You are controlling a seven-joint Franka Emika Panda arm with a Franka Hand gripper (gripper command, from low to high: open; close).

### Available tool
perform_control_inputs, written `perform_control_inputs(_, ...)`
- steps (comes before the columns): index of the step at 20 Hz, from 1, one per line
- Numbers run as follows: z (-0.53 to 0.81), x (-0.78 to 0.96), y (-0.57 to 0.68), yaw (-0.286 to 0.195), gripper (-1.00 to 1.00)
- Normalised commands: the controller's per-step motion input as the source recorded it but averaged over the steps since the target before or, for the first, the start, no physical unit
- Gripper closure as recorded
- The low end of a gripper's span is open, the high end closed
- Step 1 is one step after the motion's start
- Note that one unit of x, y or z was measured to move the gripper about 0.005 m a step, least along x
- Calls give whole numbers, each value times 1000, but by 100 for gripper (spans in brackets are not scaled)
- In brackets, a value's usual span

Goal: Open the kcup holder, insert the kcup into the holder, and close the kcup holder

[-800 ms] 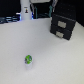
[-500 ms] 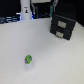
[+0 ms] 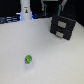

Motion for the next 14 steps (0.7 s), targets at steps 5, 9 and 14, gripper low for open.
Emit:
perform_control_inputs(5,-42,-245,742,-180,-100)
perform_control_inputs(9,-107,-227,688,-178,-100)
perform_control_inputs(14,-186,-179,635,-167,-100)
